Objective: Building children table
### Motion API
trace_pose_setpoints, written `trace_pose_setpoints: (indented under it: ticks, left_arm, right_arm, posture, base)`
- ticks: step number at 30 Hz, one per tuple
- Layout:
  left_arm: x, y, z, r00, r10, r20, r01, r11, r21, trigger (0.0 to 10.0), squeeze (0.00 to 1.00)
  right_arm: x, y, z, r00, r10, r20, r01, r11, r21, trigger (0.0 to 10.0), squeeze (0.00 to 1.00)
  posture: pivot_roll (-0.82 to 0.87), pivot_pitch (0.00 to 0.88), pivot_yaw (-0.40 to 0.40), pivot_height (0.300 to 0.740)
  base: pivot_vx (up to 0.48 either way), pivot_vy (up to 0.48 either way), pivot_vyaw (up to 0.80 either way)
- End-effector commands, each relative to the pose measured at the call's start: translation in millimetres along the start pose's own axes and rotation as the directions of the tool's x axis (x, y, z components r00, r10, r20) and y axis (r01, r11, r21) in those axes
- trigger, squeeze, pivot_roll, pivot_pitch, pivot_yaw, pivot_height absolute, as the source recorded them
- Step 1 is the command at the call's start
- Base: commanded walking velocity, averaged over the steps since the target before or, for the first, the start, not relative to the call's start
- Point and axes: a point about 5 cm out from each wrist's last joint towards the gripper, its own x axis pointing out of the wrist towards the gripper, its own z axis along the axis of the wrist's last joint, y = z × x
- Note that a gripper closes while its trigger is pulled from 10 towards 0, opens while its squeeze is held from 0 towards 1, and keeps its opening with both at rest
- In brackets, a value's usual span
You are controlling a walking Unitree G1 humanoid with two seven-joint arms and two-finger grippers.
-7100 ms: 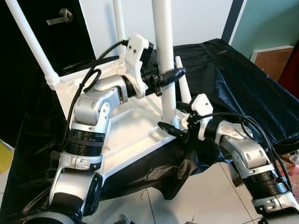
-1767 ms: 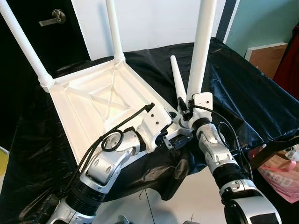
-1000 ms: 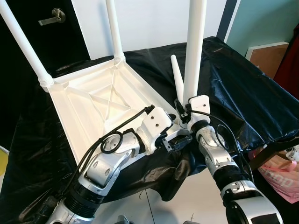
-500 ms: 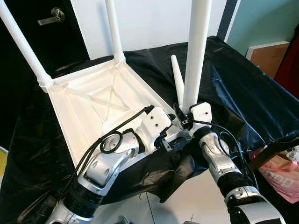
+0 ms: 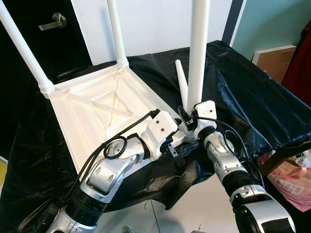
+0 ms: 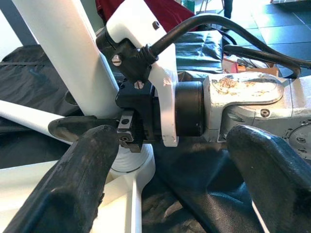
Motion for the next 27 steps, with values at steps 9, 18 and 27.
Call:
trace_pose_setpoints:
  ticks: [9,18,27]
  left_arm:
    - [-1.4,-1.4,5,0.999,-0.032,0.007,0.032,0.999,0.015,10.0,0.0]
    - [-1.1,-1.5,5,0.999,-0.034,0.009,0.034,0.999,0.015,10.0,0.0]
    - [-1.1,-1.8,5,0.999,-0.038,0.006,0.038,0.999,0.02,10.0,0.0]
  right_arm:
    - [-21.6,-3.8,-40,0.981,-0.061,-0.182,0.088,0.985,0.148,10.0,0.0]
    - [-25.5,-6.9,-43,0.977,-0.093,-0.192,0.126,0.977,0.169,10.0,0.0]
    - [-28.6,-0.8,-38,0.992,-0.034,-0.123,0.043,0.996,0.075,10.0,0.0]
  posture:
    - [-0.05,0.03,0.03,0.74]
    - [-0.06,0.03,0.031,0.74]
    - [-0.05,0.023,0.034,0.74]
  base:
    - [0.0,0.0,0.0]
    - [0.0,0.0,0.0]
    - [0.0,0.0,0.0]
